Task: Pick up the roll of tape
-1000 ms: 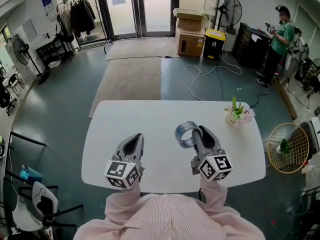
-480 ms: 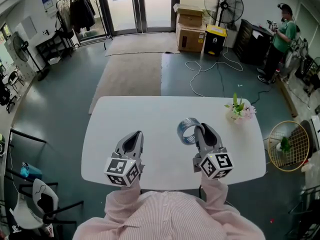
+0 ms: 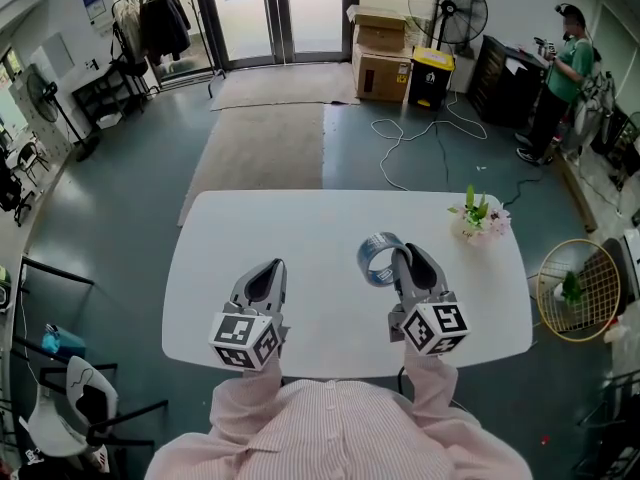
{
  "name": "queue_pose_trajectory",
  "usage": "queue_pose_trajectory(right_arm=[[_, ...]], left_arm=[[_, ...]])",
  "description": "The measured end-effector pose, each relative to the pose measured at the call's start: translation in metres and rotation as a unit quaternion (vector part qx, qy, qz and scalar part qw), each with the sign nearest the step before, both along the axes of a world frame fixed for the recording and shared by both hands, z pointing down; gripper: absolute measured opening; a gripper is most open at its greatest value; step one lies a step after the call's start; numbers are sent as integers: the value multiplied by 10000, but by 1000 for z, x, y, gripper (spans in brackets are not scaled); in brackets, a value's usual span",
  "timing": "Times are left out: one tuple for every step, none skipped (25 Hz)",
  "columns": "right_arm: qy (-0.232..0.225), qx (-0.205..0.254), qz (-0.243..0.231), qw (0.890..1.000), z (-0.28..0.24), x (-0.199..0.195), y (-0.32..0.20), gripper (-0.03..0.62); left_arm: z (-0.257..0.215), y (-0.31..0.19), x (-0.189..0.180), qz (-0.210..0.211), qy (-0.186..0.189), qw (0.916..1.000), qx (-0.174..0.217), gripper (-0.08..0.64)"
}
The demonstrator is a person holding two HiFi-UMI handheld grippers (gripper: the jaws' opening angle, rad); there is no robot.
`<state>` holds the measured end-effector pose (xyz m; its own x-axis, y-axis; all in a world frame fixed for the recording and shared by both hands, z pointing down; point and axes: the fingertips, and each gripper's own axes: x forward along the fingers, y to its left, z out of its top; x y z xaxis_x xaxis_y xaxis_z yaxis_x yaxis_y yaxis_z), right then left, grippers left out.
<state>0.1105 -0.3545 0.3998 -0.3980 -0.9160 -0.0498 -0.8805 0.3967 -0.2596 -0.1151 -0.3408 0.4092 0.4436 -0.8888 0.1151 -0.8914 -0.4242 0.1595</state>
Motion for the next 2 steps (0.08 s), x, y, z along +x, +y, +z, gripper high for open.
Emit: queue_pose_trajectory(right_arm=[[2,-1,-1,10000,1,1,0,91],[3,-1,-3,10000,1,1,1,91]], left_arm=[[1,0,0,-4,-3,10000,-8,2],[3,0,1,-8,-6,10000,-18,2]])
